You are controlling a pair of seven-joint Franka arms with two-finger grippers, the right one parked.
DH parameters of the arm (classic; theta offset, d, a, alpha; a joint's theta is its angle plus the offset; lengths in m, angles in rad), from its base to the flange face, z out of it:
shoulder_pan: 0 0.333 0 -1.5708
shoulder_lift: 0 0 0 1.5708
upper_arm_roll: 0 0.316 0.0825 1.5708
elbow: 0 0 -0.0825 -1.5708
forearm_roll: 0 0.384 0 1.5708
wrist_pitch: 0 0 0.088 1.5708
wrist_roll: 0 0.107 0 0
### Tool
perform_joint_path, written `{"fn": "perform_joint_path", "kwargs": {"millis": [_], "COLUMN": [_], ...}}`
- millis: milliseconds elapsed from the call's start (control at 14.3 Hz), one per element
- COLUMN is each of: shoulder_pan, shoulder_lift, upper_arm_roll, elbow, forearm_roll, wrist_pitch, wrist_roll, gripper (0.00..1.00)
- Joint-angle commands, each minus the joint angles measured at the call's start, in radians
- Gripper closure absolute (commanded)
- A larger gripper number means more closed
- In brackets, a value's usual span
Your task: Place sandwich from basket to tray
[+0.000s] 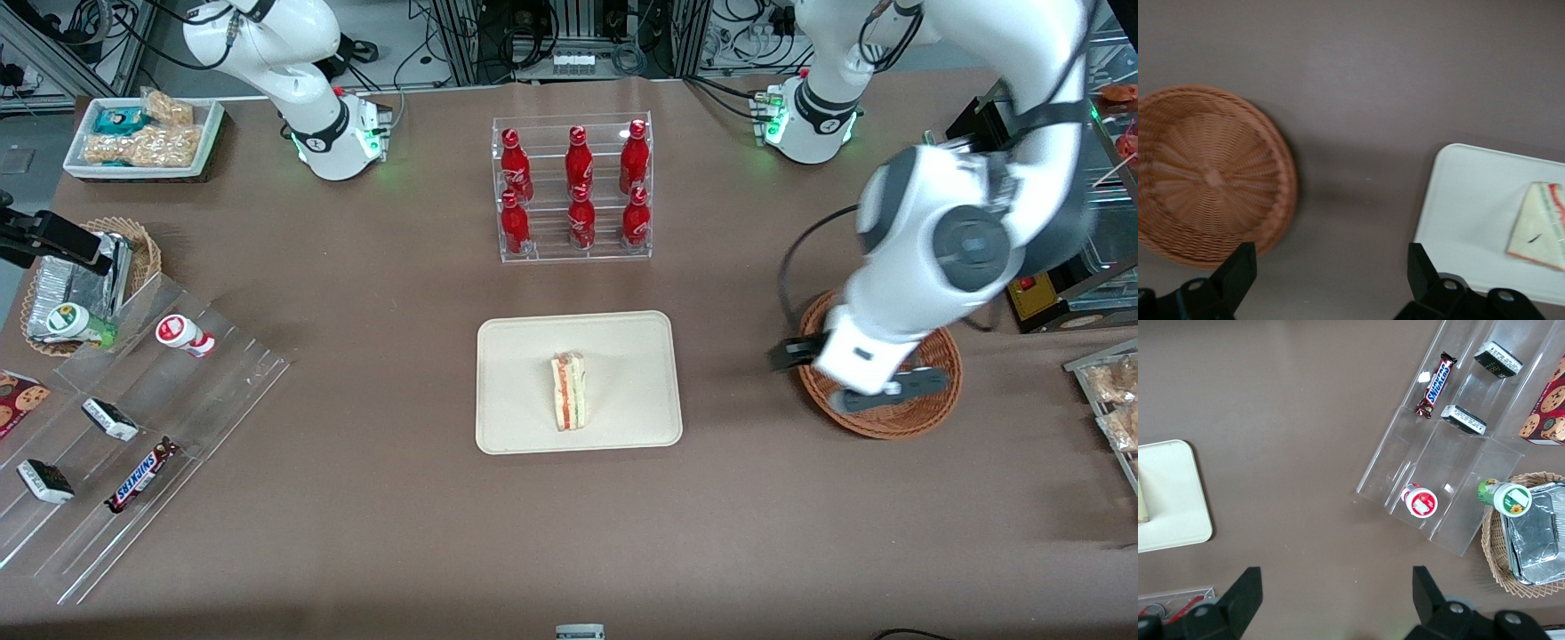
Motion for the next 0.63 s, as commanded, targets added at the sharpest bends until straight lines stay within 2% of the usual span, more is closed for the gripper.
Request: {"fn": "perform_joint_path", "kwargs": {"millis": [0, 280, 560], "shoulder_pan": [0.068, 0.178, 0.198], "shoulder_lift": [-0.123, -0.189, -0.255], "upper_arm_roll": [-0.013, -0.025, -0.012], "elbow": [-0.093, -0.089, -0.079], "forearm_roll": [-0.002, -0.001, -0.005], "wrist_pitch": [-0.049, -0.115, -0.179], "wrist_roll": [0.122, 0.272, 0.431], "gripper": [0.00, 0.00, 0.00]}}
